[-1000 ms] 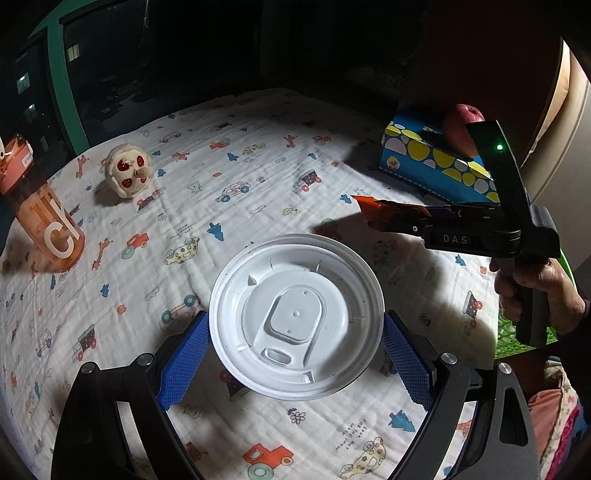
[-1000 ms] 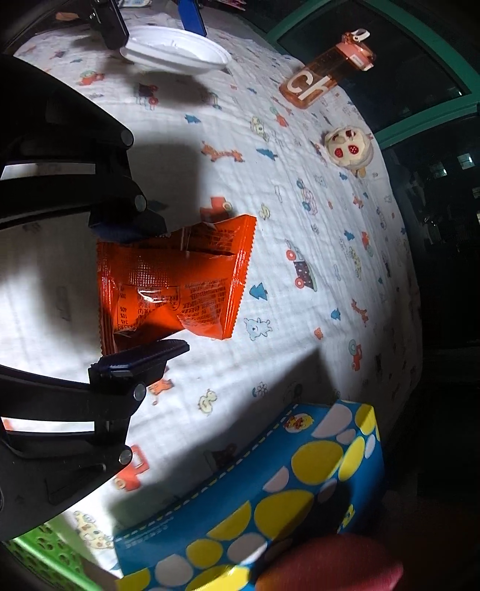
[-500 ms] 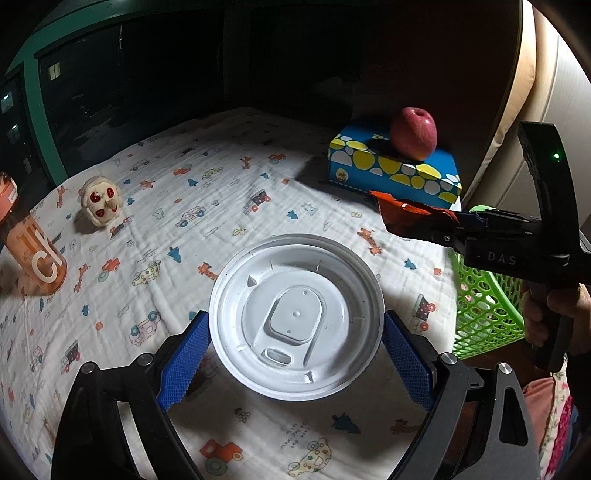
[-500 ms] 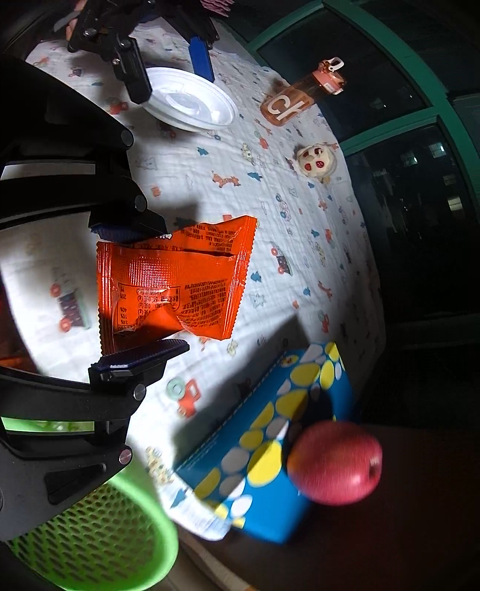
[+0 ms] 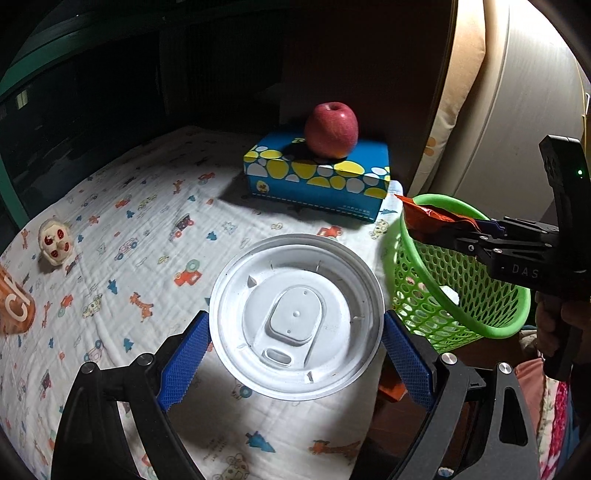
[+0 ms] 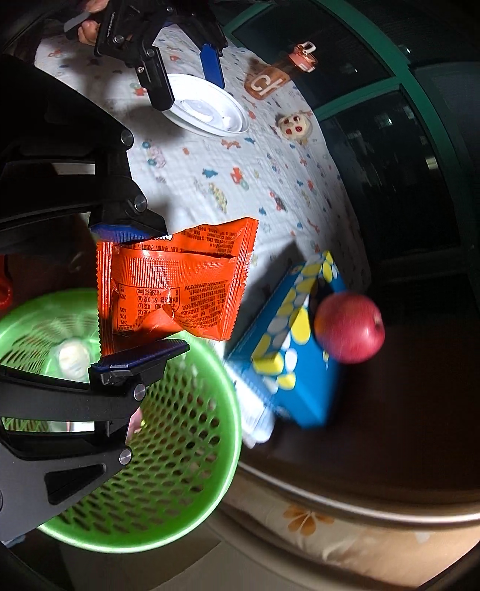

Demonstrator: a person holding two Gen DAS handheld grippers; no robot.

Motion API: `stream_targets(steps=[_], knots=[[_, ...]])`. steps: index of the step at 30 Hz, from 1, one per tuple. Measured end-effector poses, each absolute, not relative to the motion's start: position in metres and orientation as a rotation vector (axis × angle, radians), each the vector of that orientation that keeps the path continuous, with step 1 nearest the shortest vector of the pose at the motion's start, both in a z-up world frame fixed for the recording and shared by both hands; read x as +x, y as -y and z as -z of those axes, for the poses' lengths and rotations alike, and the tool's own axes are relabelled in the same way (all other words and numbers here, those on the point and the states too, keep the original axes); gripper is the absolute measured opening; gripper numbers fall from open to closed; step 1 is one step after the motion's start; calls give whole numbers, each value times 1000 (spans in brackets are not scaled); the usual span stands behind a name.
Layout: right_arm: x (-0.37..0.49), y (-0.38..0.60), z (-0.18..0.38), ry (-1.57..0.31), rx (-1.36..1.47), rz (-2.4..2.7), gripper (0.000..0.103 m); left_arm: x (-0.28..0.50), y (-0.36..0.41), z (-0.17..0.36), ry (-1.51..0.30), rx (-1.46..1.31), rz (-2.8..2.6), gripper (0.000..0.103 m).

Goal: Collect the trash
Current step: 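Carry the orange bag and lid over the basket and open both tools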

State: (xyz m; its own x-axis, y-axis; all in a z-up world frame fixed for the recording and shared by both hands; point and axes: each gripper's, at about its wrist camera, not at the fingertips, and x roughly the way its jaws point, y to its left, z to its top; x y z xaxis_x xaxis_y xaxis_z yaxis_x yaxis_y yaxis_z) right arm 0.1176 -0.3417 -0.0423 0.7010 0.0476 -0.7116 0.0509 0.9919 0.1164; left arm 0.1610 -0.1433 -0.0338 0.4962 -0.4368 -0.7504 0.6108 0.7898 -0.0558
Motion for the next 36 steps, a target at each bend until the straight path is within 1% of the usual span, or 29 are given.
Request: stream_targets(steps=[9,23,25,27,36], knots=[[84,394,47,-805,172,117,48,148,189,34,-834,260,715,88],[57,454,62,-828,241,257,50,138,235,25,-825,288,791,88],[52,457,59,-819,250,261,51,137,240,26,-825,295,799,88],[47,460,57,-811,256,264,58,136,248,28,-829,303,807,88],[24,465,44,-766,275,259,60,129,279,40,-858,325,846,89]])
